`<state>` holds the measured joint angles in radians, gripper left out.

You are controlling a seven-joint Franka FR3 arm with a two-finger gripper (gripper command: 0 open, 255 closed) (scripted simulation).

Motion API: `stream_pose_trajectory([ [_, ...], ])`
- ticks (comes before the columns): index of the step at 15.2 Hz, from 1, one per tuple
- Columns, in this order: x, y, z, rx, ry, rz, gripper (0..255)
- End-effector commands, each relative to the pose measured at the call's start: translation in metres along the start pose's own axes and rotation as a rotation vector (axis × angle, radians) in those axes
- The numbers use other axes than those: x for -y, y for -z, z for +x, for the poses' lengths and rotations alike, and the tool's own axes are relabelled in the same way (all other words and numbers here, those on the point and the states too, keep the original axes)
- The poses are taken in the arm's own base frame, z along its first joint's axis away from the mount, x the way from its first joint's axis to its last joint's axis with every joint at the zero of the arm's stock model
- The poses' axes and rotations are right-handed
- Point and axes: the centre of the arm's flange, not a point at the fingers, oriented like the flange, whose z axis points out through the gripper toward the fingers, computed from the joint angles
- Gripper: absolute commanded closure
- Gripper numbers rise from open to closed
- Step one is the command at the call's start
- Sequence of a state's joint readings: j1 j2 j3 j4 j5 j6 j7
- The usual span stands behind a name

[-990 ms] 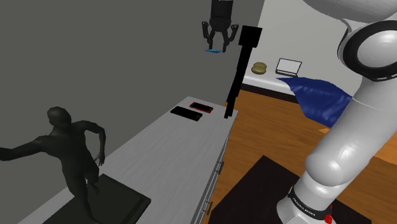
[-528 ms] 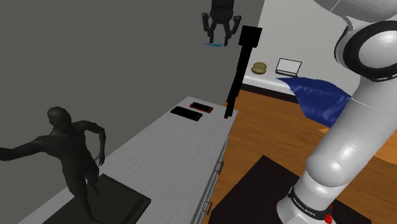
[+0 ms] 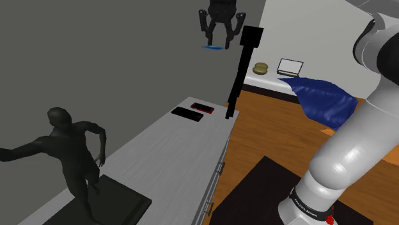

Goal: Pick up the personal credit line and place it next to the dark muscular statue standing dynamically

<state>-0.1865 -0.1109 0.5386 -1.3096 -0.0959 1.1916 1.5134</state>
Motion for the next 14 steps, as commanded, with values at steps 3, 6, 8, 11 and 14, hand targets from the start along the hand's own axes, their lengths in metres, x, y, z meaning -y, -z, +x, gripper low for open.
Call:
stream_pose_trajectory([
  [3,-0.015,0.007,-0.051,0.0,-0.002,-0.001,255],
  [6,-0.025,0.012,-0.089,0.0,-0.002,-0.001,255],
  [8,-0.032,0.016,-0.114,0.0,-0.002,-0.001,255],
  [11,-0.042,0.021,-0.152,0.0,-0.002,-0.001,255],
  [14,-0.053,0.026,-0.19,0.0,-0.002,-0.001,255],
])
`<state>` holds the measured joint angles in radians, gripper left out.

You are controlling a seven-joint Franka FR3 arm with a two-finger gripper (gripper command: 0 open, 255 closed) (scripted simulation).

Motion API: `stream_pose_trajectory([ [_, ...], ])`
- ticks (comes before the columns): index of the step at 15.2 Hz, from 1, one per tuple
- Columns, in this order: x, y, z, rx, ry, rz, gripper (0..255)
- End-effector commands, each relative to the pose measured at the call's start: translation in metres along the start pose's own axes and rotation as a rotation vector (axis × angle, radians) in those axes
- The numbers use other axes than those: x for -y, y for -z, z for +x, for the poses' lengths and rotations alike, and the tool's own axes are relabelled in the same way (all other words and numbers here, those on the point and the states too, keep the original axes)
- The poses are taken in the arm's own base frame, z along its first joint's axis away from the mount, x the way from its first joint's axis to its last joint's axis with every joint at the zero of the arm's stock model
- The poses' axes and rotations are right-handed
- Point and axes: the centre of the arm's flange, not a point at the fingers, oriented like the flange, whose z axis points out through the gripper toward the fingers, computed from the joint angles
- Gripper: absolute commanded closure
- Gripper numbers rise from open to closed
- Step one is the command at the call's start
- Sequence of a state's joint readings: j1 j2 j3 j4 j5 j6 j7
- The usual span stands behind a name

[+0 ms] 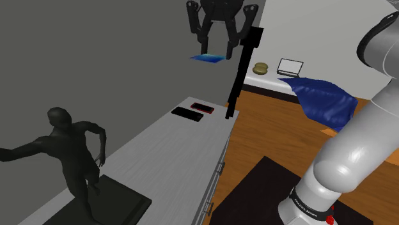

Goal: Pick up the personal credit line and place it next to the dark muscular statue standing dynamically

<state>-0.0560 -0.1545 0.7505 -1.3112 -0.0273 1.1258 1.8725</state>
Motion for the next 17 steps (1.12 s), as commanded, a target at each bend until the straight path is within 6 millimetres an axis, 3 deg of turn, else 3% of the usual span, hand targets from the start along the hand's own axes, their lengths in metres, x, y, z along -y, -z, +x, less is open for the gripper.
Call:
stream_pose_trajectory([
  [1,-0.005,0.004,-0.025,0.0,-0.002,0.0,255],
  [6,-0.021,0.012,-0.083,0.0,-0.002,0.0,255],
  [17,-0.02,-0.045,-0.092,0.0,-0.002,0.0,255],
])
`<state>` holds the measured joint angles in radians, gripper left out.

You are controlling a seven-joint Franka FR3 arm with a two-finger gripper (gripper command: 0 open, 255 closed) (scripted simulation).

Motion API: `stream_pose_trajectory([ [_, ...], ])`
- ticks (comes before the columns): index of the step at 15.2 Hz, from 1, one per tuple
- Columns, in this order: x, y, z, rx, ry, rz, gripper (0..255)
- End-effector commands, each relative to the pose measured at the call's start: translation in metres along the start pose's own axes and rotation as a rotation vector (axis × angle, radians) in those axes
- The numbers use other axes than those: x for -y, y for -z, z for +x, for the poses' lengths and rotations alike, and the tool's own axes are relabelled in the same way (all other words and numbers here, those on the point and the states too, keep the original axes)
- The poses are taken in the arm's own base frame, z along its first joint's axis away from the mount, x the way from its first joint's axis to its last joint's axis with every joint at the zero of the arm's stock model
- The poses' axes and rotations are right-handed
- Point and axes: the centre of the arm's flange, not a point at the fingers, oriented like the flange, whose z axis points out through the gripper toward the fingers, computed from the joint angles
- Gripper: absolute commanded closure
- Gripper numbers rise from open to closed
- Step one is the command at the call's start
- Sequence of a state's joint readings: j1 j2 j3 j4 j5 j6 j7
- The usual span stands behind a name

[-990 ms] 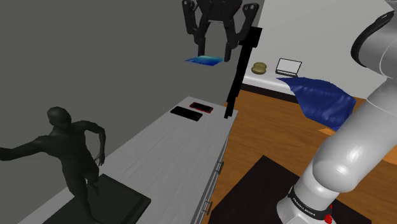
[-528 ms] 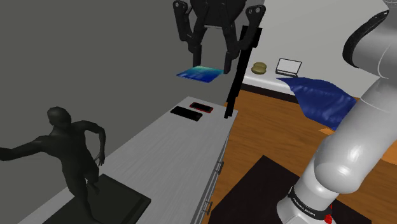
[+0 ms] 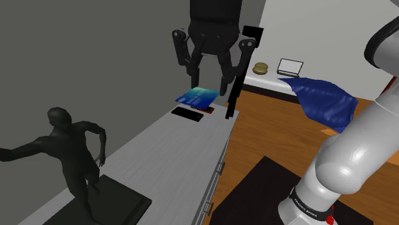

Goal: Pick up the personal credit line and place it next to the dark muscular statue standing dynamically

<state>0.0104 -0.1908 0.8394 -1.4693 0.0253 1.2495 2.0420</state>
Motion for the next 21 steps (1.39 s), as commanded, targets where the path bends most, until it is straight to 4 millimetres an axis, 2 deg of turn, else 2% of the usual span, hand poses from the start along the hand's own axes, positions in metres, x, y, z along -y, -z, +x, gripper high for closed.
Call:
stream_pose_trajectory([
  [1,0.0,-0.01,-0.002,0.001,0.0,0.0,255],
  [21,0.003,-0.115,-0.017,0.001,0.0,0.0,255],
])
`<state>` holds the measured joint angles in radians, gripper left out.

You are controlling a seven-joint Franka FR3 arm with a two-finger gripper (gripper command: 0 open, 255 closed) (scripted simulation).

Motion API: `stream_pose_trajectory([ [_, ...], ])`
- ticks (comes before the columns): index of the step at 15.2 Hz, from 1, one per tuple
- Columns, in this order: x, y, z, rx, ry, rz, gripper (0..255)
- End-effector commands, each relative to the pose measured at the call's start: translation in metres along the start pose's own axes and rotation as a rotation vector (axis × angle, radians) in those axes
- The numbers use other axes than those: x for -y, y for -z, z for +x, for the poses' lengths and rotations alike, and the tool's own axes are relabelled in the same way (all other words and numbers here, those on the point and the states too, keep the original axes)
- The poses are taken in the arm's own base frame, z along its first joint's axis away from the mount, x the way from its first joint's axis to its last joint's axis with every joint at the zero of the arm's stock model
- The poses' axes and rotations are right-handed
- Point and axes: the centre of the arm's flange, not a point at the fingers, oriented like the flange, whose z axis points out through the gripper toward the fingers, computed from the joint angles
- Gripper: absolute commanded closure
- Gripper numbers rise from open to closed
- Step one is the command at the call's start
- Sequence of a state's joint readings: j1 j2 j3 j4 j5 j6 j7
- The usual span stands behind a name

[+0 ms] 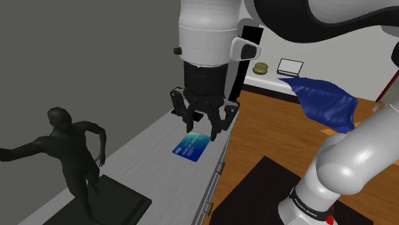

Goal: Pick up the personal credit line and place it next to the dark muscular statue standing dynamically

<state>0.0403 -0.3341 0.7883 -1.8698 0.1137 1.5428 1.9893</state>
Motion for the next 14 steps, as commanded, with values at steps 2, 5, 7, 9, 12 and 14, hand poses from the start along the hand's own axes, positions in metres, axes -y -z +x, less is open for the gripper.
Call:
stream_pose_trajectory([
  [2,0.0,-0.016,-0.002,0.0,0.0,0.0,255],
  [5,0.0,-0.032,-0.005,0.0,0.0,0.0,255],
  [7,0.001,-0.042,-0.006,0.0,0.0,0.0,255],
  [9,0.001,-0.052,-0.008,0.0,0.0,0.0,255],
  [12,0.001,-0.068,-0.01,0.0,0.0,0.0,255],
  [14,0.002,-0.079,-0.012,0.0,0.0,0.0,255],
])
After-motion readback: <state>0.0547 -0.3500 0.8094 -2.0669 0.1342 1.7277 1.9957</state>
